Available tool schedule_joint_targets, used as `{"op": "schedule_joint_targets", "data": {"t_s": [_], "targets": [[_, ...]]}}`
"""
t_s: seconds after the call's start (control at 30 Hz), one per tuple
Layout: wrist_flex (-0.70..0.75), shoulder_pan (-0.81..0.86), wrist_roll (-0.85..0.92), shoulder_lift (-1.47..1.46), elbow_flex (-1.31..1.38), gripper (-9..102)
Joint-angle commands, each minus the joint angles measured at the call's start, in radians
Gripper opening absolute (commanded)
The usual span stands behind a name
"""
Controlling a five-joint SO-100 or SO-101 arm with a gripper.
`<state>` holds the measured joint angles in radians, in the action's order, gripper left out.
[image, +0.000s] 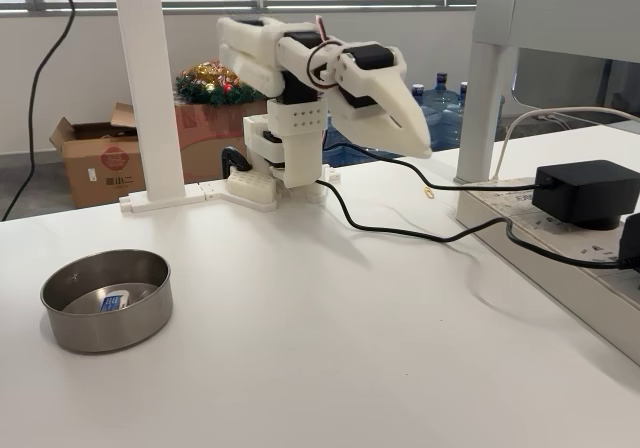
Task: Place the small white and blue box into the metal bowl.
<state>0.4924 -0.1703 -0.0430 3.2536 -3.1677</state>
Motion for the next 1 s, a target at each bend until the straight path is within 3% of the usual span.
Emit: {"op": "schedule_joint_targets", "data": {"t_s": [0.0, 0.1, 0.17, 0.97], "targets": [[0.362, 0.0, 0.023, 0.215, -0.044, -3], [0.529, 0.002, 0.02, 0.256, -0.043, -3], [0.568, 0.002, 0.015, 0.255, -0.043, -3], [0.558, 0.009, 0.015, 0.255, -0.043, -3]]}}
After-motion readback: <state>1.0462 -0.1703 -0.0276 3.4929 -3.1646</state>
